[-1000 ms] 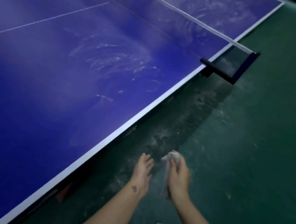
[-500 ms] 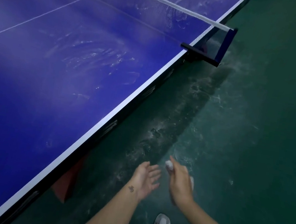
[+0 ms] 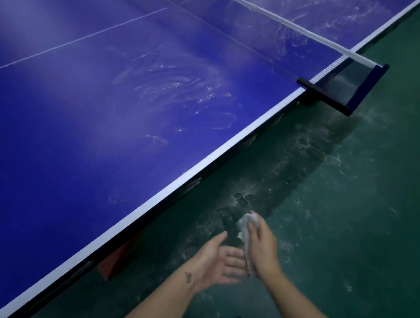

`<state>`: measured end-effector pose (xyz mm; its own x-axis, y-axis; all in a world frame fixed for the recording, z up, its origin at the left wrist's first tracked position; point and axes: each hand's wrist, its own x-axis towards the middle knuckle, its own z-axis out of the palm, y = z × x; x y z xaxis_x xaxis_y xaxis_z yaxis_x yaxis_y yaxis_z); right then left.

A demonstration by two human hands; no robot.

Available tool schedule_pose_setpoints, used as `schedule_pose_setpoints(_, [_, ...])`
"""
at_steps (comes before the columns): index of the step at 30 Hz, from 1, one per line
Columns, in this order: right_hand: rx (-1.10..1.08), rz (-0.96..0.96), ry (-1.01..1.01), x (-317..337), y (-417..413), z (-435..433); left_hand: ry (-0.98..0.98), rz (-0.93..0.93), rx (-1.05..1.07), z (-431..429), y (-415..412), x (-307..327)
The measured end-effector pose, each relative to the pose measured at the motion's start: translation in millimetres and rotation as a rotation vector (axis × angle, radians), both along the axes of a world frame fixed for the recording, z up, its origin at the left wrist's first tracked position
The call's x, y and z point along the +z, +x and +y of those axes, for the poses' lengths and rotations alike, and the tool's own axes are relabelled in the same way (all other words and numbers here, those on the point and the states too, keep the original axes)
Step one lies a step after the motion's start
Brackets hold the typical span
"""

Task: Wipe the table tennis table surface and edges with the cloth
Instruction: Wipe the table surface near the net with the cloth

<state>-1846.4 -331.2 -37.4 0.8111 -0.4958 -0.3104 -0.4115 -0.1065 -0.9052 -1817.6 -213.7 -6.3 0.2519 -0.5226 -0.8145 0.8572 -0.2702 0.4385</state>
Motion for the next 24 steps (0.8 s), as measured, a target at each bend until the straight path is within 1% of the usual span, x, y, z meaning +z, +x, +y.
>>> schedule_pose_setpoints(2, [-0.123, 0.025, 0.301, 8, 11, -8, 0.15, -0.176, -0.032, 24, 15, 3])
schedule_pose_setpoints(3, [-0.141, 0.022, 0.436, 13, 16, -5, 0.214, -0.279, -0.021, 36, 23, 4])
schedule_pose_setpoints(4, [-0.136, 0.015, 0.559, 18, 21, 1, 0.23, -0.346, -0.015, 48, 30, 6])
schedule_pose_setpoints(6, [-0.076, 0.006, 0.744, 31, 28, 20, 0.132, -0.394, -0.036, 64, 39, 13])
schedule_pose_setpoints(7, [-0.037, 0.003, 0.799, 36, 33, 30, 0.079, -0.397, -0.05, 70, 42, 16])
schedule_pose_setpoints(9, [0.049, -0.007, 0.837, 46, 43, 49, 0.025, -0.45, -0.025, 81, 50, 23])
schedule_pose_setpoints(12, [0.195, -0.007, 0.761, 57, 61, 73, 0.12, -0.559, 0.133, 104, 62, 34])
schedule_pose_setpoints(15, [0.356, -0.017, 0.599, 66, 75, 94, 0.174, -0.588, 0.279, 134, 73, 43])
schedule_pose_setpoints(19, [0.381, 0.019, 0.366, 66, 92, 122, 0.211, -0.572, 0.338, 174, 84, 55])
schedule_pose_setpoints(21, [0.368, 0.045, 0.273, 66, 102, 137, 0.178, -0.514, 0.418, 191, 87, 57])
schedule_pose_setpoints(24, [0.362, 0.009, 0.185, 67, 118, 161, 0.131, -0.471, 0.574, 214, 90, 56])
